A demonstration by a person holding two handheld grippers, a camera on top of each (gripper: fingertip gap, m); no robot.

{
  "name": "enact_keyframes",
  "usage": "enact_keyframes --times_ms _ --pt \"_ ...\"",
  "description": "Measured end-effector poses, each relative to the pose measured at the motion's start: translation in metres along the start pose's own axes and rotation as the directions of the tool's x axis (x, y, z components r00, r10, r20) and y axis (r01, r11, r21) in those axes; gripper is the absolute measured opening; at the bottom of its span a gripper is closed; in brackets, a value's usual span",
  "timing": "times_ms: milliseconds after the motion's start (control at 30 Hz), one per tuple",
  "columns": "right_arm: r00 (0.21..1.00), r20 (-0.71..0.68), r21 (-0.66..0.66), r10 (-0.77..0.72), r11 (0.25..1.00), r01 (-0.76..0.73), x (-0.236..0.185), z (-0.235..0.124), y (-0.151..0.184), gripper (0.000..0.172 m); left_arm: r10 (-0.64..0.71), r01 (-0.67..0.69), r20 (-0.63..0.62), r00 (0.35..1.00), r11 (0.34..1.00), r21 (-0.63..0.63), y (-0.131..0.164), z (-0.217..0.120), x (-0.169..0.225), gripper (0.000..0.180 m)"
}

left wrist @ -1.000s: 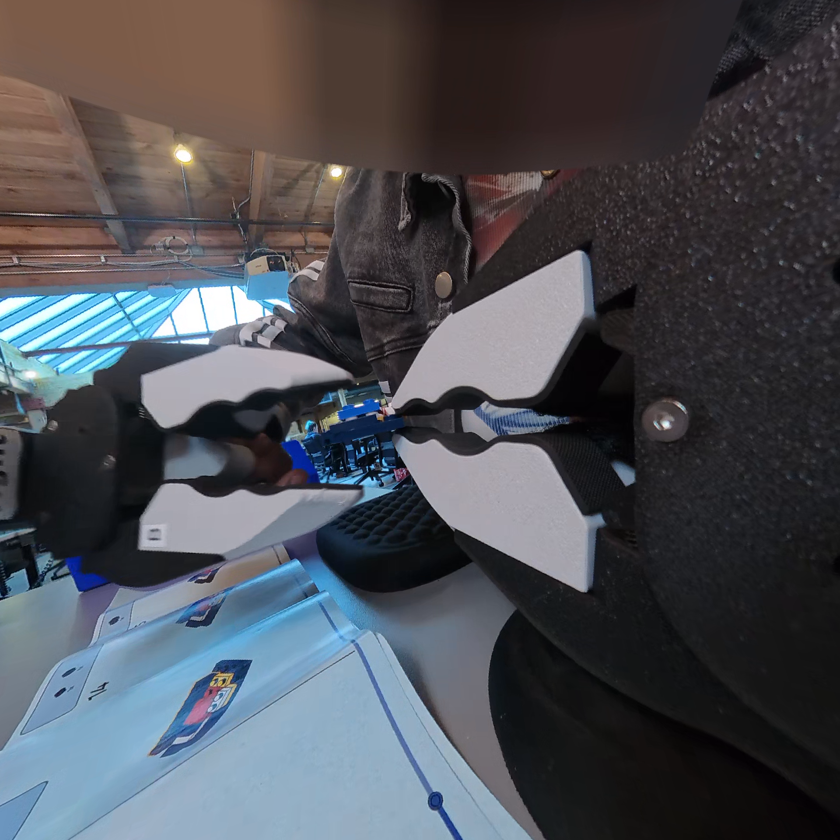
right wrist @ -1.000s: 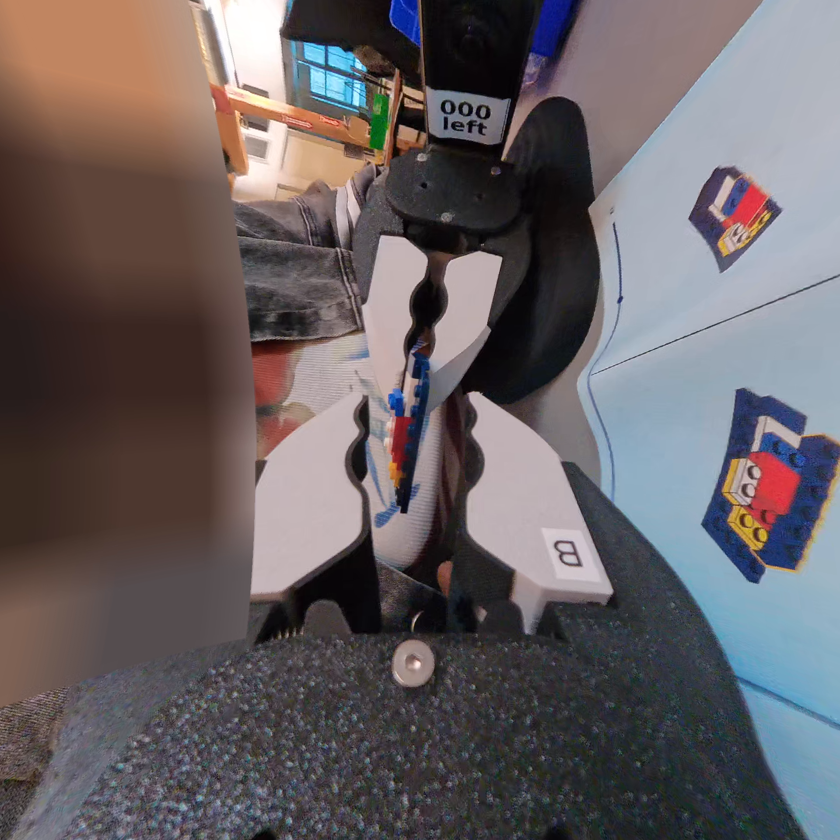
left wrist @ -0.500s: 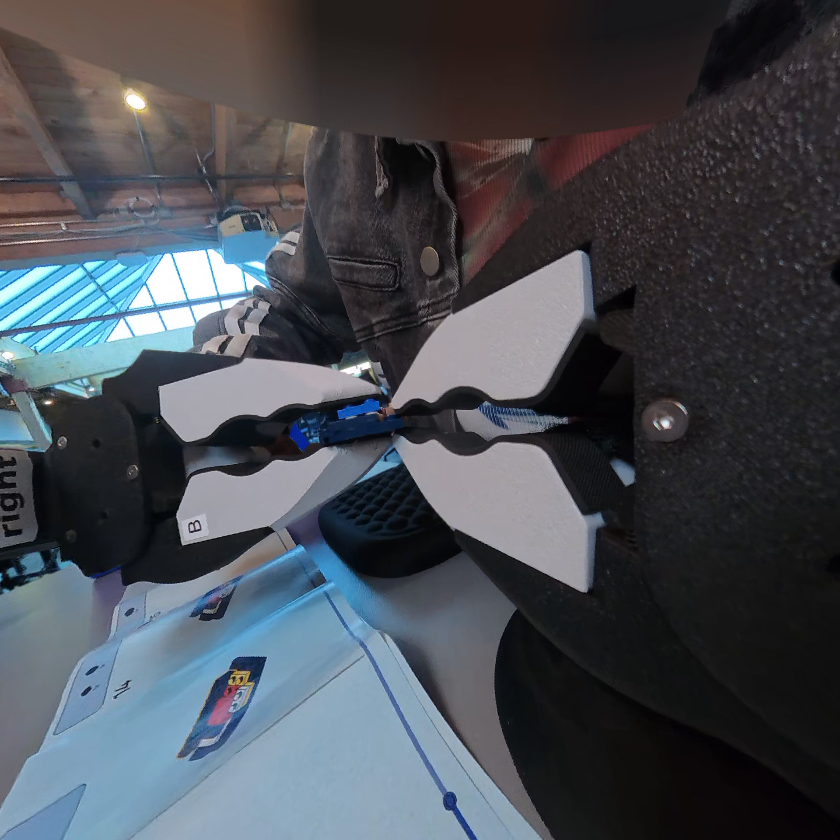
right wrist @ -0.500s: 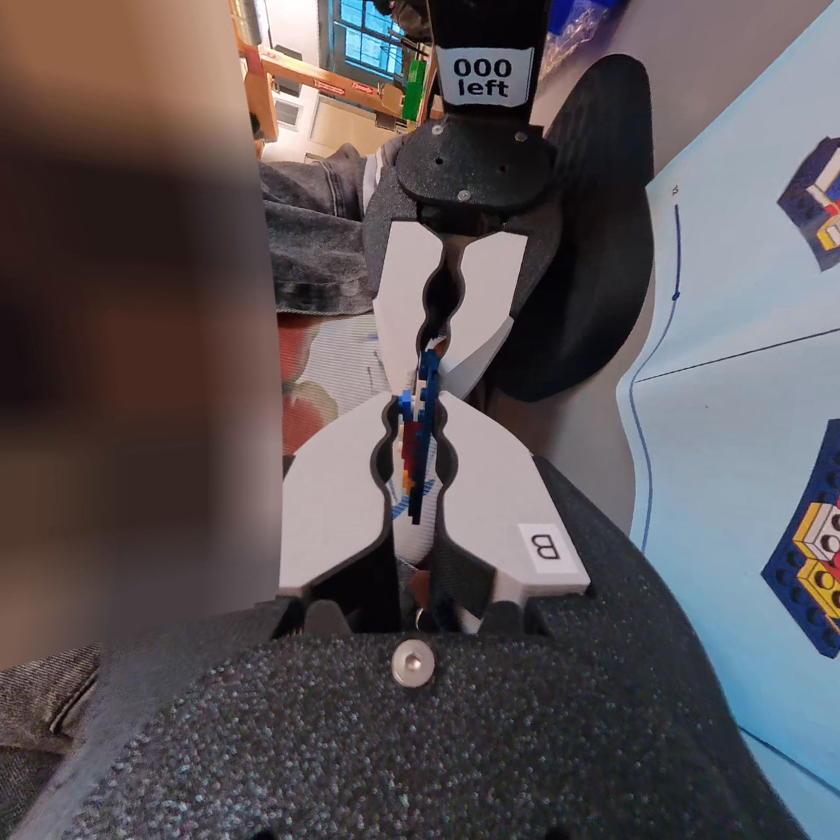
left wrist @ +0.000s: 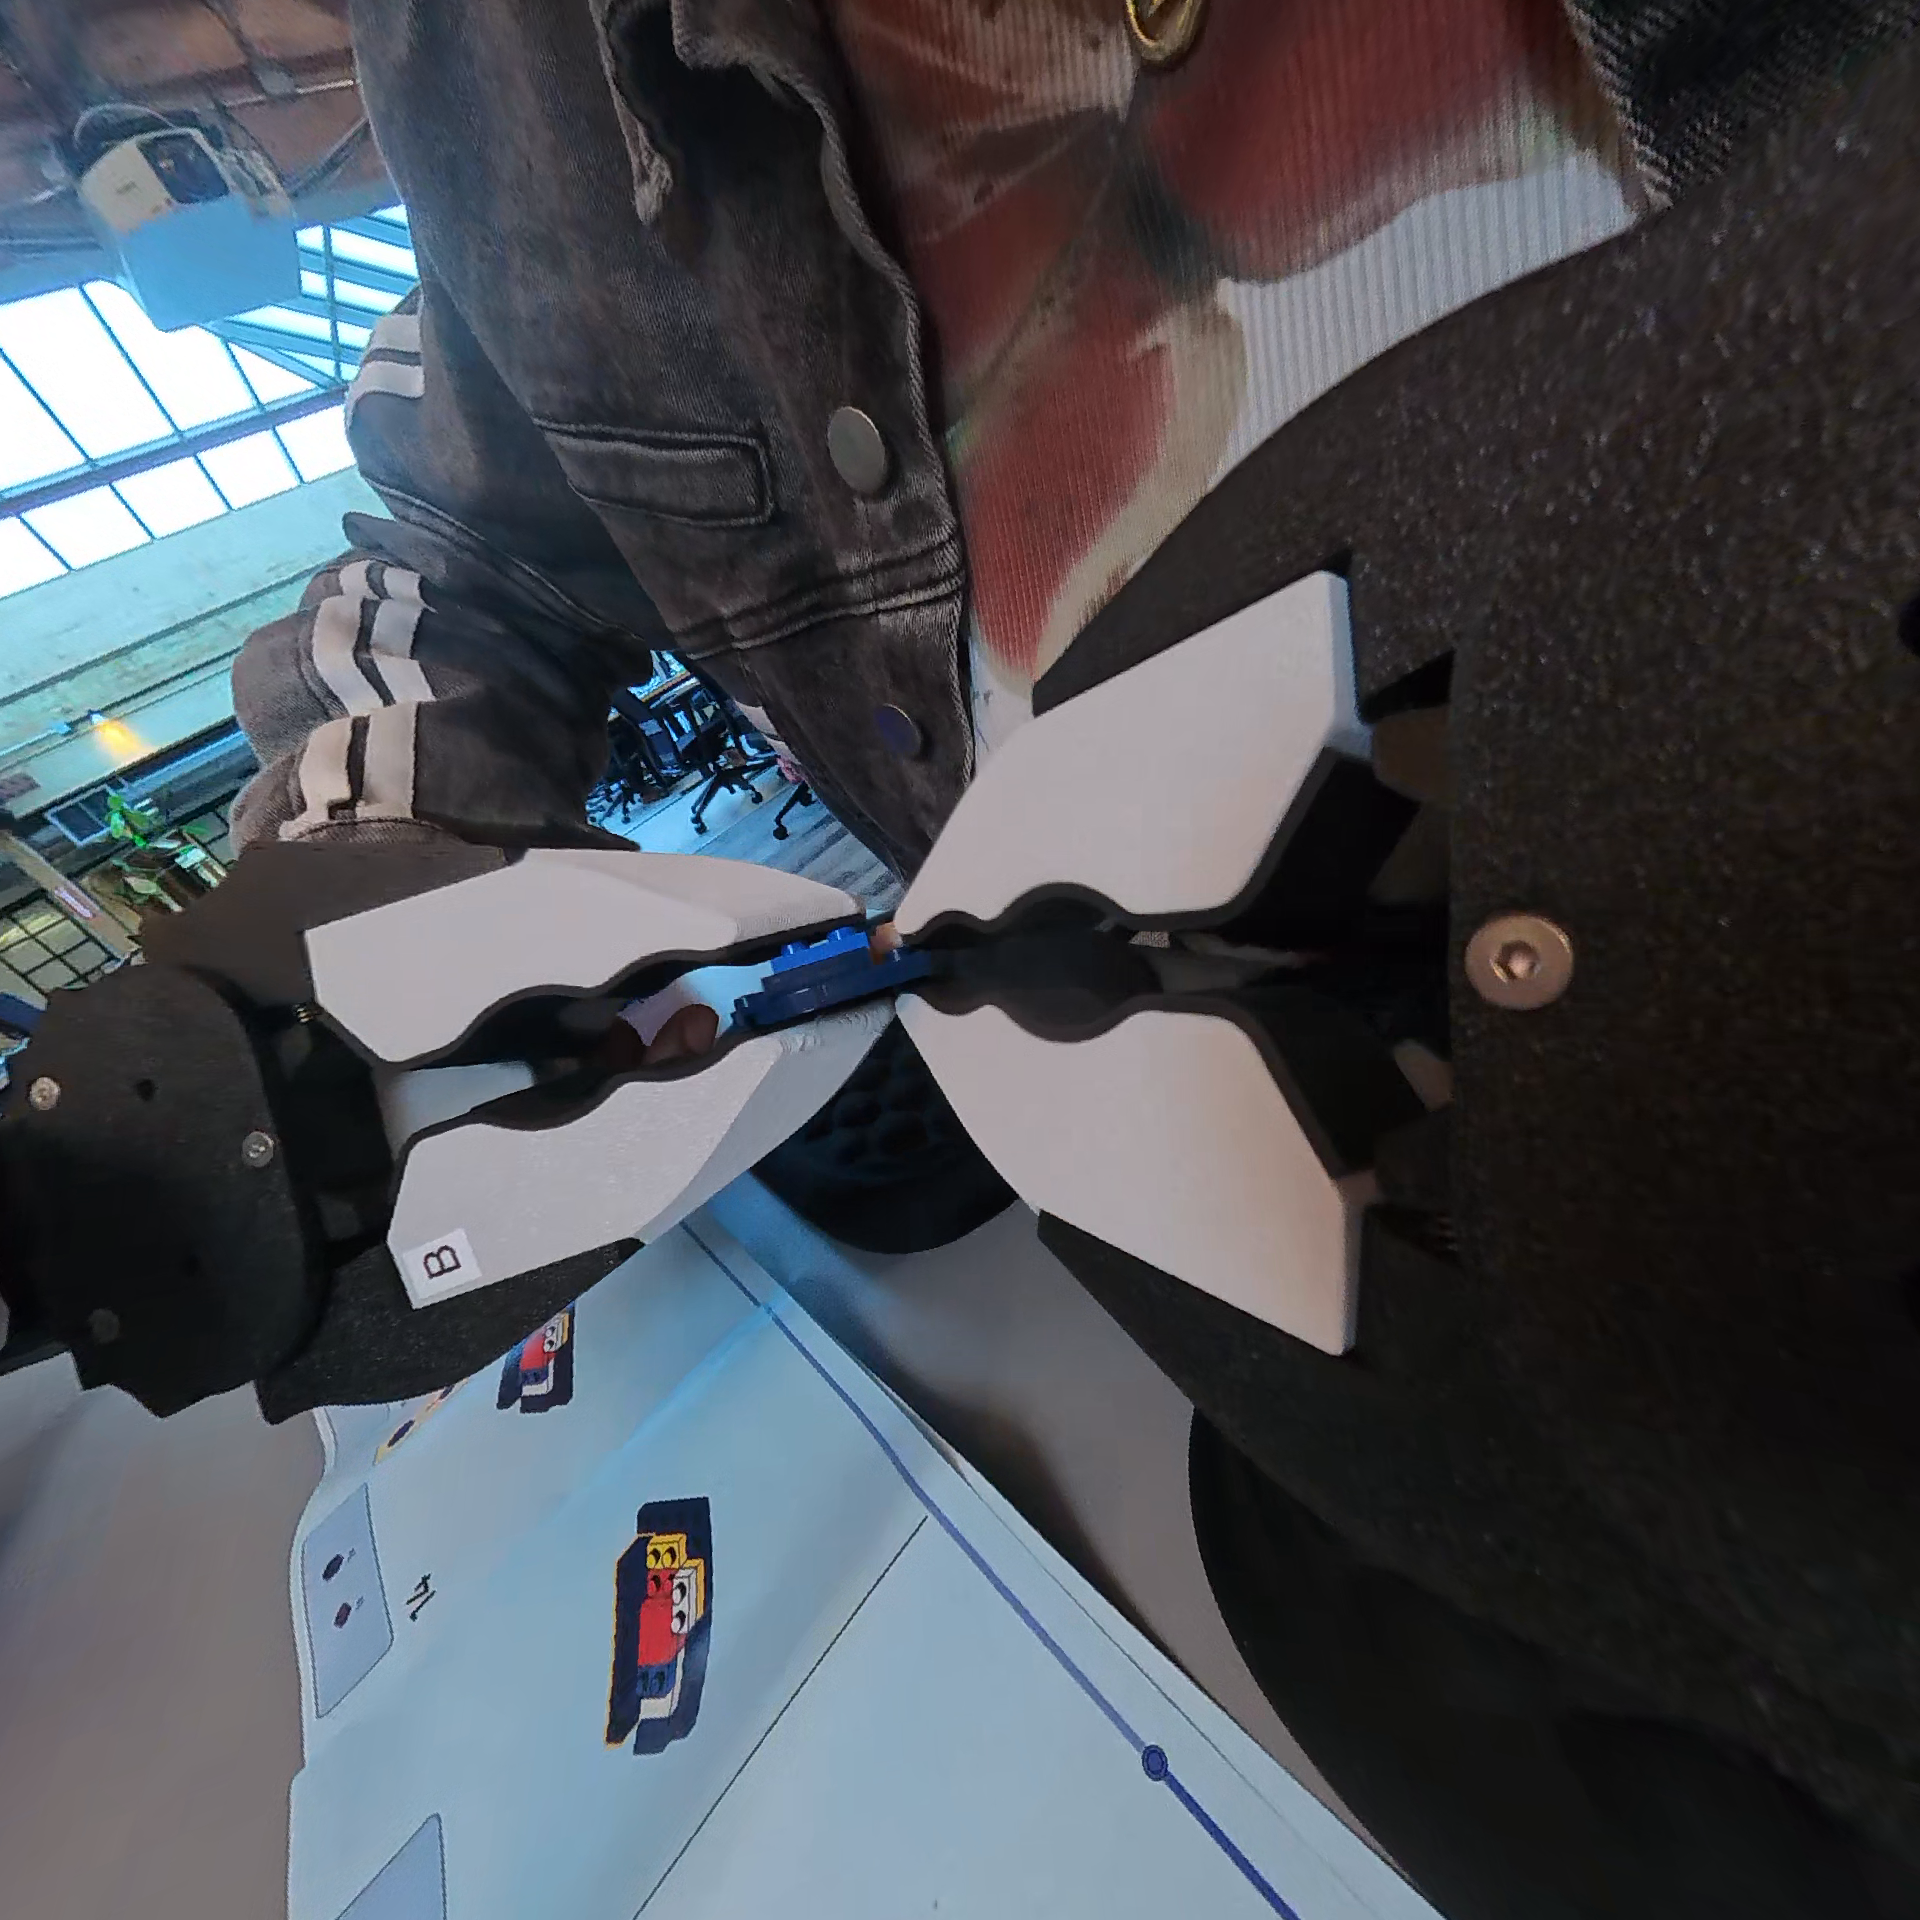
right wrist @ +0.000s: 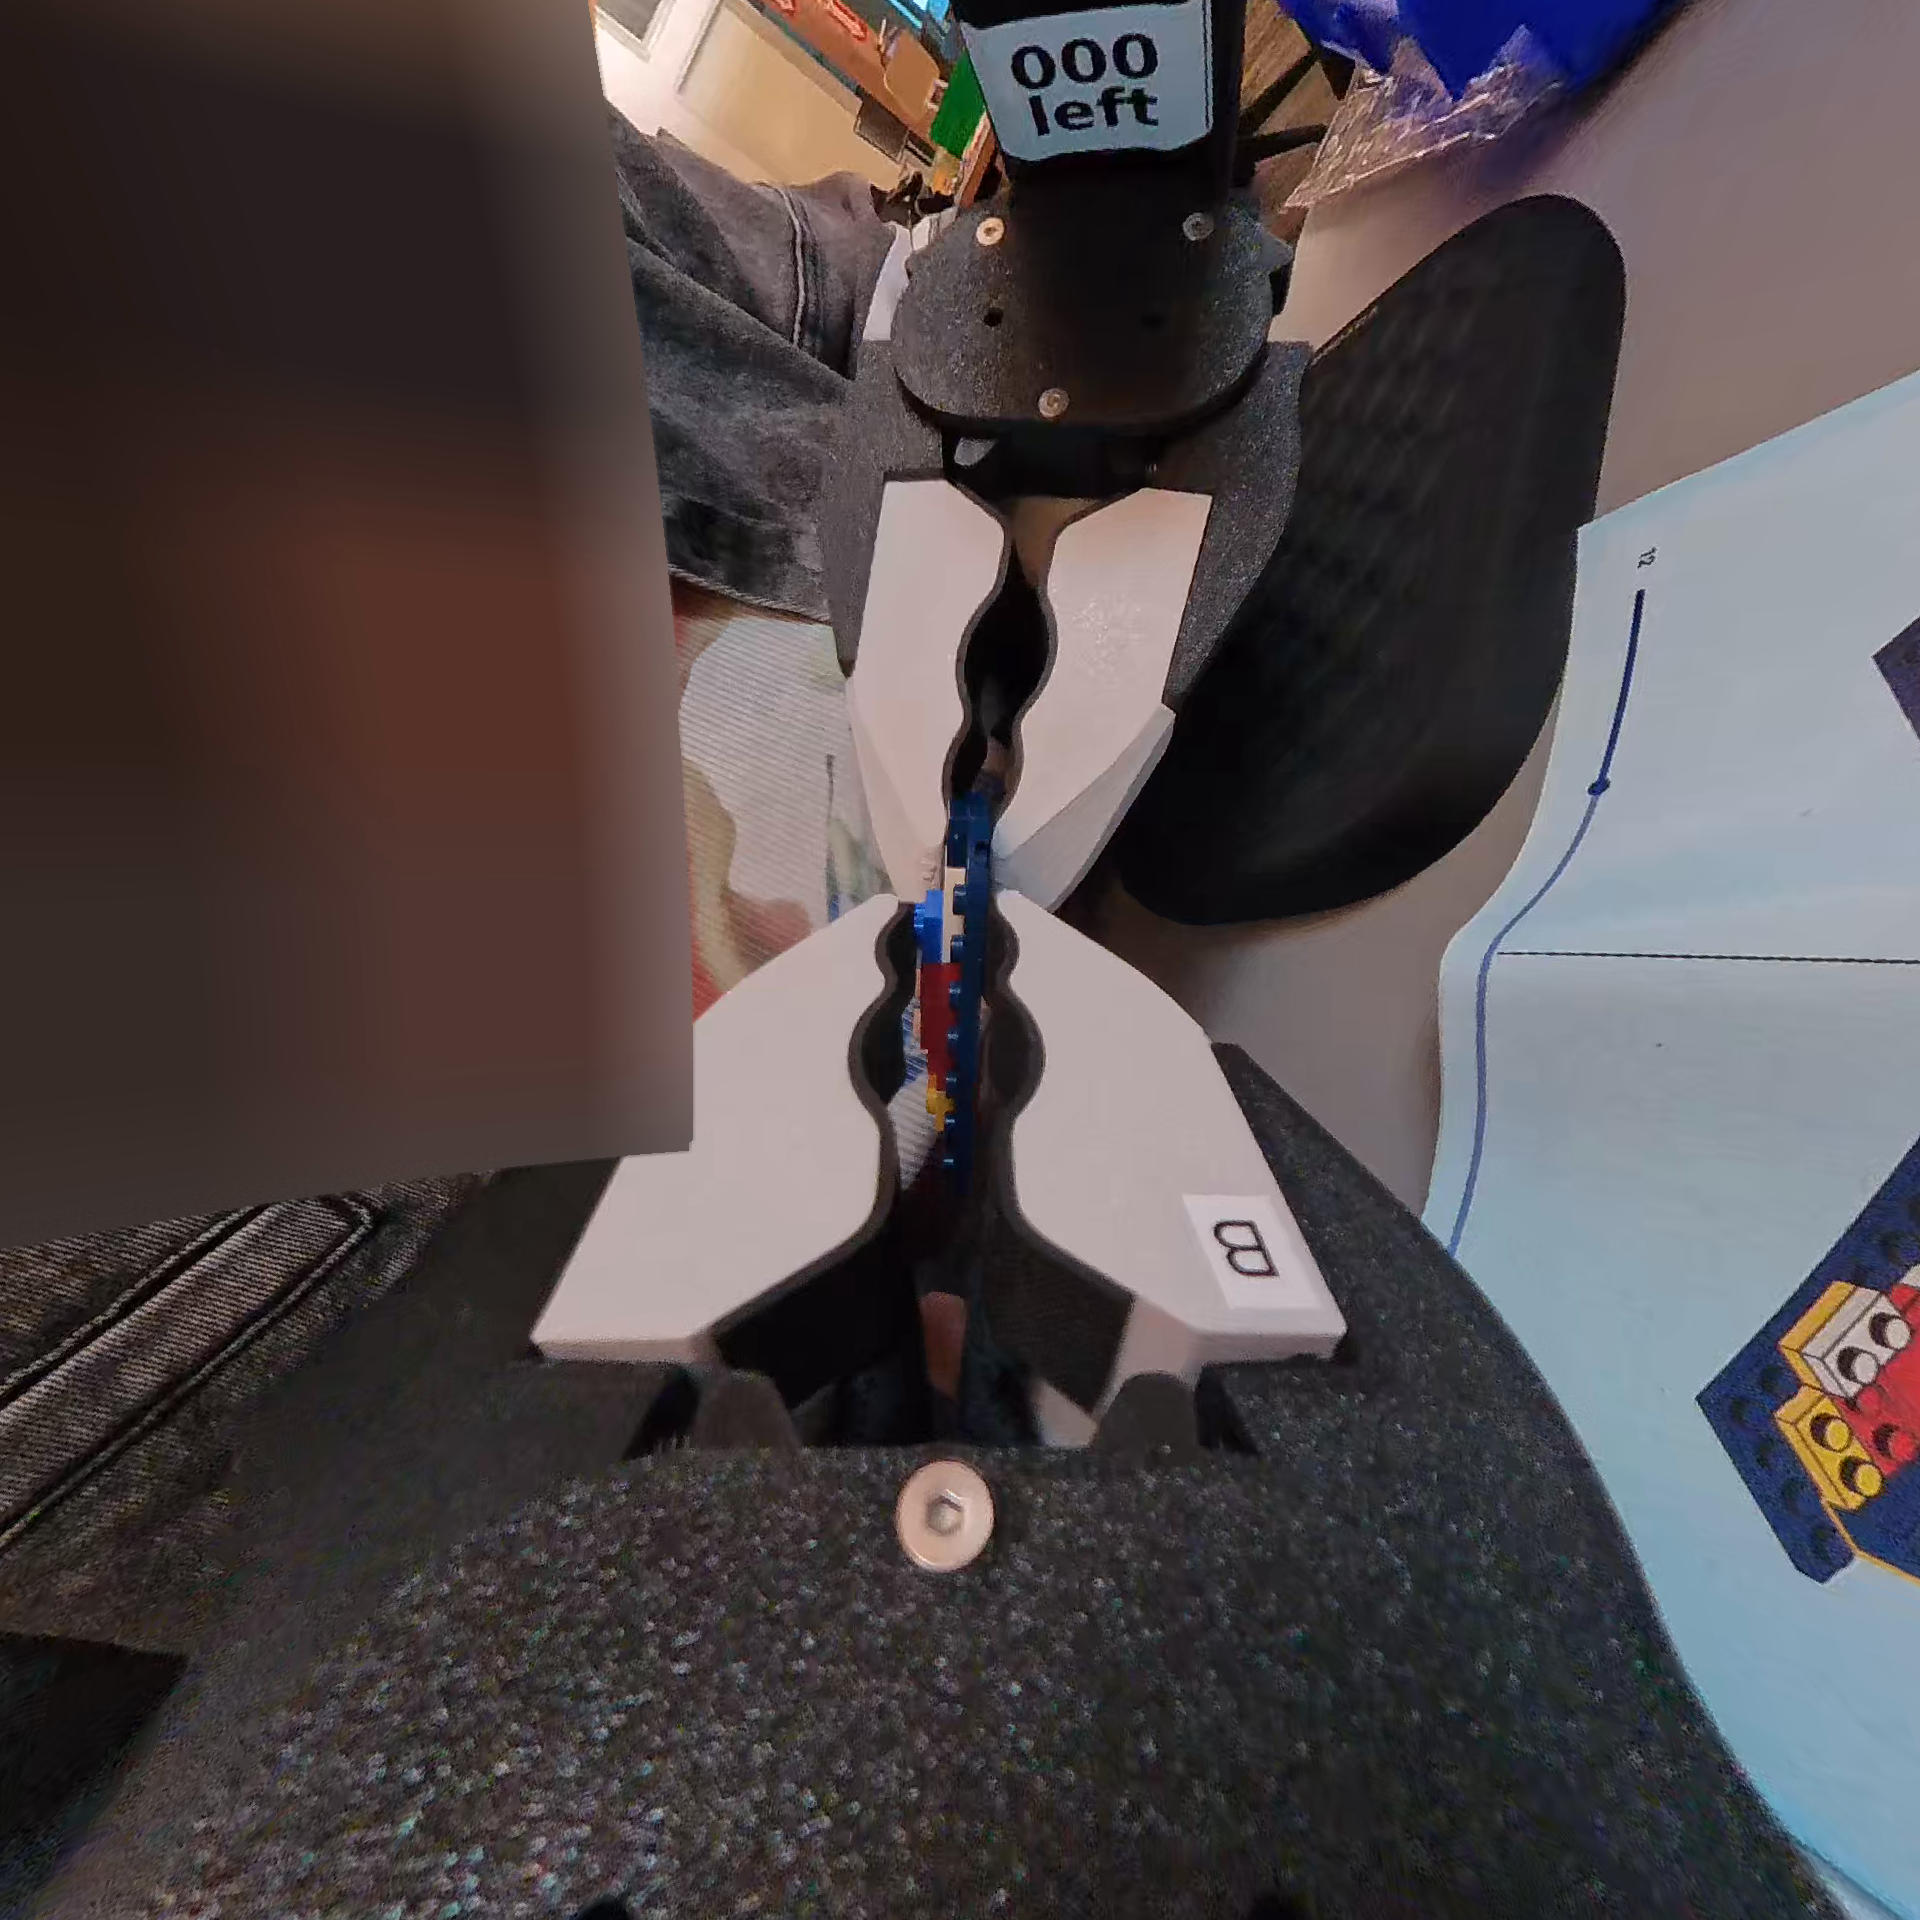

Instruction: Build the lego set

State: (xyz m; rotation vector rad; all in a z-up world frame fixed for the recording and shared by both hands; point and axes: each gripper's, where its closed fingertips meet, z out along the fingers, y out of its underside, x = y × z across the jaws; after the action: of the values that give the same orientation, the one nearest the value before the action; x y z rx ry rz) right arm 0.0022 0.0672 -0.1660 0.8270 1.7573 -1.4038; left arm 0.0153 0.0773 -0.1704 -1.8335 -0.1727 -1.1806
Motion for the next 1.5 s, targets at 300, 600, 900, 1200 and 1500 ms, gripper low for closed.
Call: enact_keyframes --times_ms 300,600,900,1200,1500 --pt "0.993 0.059 0.033 0.105 0.994 -0.107 -0.007 -0.006 -0.004 0.012 0.111 -0.098 -0.133 0.985 0.99 0.106 -0.012 -0.01 0.018 0.031" --pt "0.988 0.07 -0.009 0.134 0.991 -0.134 -0.006 -0.003 0.002 0.012 0.506 -0.509 0.057 0.861 0.855 0.103 -0.02 -0.023 0.014 0.063" --pt "0.989 0.057 -0.049 0.139 0.99 -0.136 -0.008 0.001 0.01 0.012 0.718 -0.719 0.055 0.694 0.694 0.013 -0.015 -0.019 0.012 0.072" --pt "0.974 0.116 -0.066 0.196 0.98 -0.19 -0.016 0.007 0.013 0.012 0.824 -0.828 -0.076 0.561 0.56 -0.037 -0.007 0.004 0.014 0.059" --pt "0.952 0.18 -0.116 0.246 0.967 -0.228 -0.024 0.012 0.017 0.012 0.893 -0.895 -0.066 0.445 0.441 -0.061 0.002 0.012 0.015 0.039"
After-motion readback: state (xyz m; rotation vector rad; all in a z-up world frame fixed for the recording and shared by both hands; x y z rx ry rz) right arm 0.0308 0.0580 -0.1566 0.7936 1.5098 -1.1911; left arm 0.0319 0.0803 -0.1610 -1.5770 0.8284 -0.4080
